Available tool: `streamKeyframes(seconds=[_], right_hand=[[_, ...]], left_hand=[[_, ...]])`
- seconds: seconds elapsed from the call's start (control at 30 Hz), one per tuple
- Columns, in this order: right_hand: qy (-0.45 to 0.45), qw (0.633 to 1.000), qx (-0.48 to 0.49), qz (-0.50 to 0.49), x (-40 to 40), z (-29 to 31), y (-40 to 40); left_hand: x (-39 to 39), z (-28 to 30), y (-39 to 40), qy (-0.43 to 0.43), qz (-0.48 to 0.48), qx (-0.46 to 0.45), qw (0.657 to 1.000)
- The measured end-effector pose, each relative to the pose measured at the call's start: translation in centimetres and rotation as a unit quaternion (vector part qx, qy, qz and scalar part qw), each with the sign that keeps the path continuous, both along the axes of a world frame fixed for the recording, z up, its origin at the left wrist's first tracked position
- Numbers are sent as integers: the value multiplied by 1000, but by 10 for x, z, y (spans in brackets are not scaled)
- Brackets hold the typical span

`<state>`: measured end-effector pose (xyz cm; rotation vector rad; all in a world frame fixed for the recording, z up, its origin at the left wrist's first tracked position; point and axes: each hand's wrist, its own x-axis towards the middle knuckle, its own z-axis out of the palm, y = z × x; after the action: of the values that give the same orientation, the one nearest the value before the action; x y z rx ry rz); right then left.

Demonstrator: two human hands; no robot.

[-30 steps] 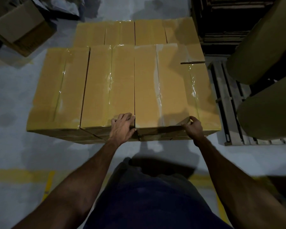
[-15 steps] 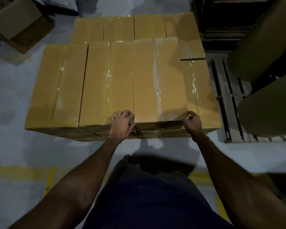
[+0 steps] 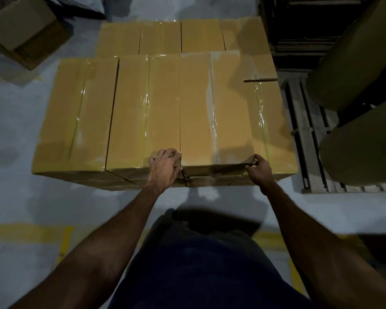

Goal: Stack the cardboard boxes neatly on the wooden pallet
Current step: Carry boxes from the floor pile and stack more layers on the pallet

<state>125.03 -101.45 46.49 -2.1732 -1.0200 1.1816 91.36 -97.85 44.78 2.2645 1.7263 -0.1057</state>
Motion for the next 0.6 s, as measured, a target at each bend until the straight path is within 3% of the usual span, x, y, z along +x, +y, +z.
streamKeyframes(seconds=[0.33,0.6], right_hand=[[14,998,-36,50,23,8,-6],[-79,982,31,170,16,26,36]], left_hand=[[-2,1,-1,-53,-1,15,998],[2,3,32,-70,9,-38,997]])
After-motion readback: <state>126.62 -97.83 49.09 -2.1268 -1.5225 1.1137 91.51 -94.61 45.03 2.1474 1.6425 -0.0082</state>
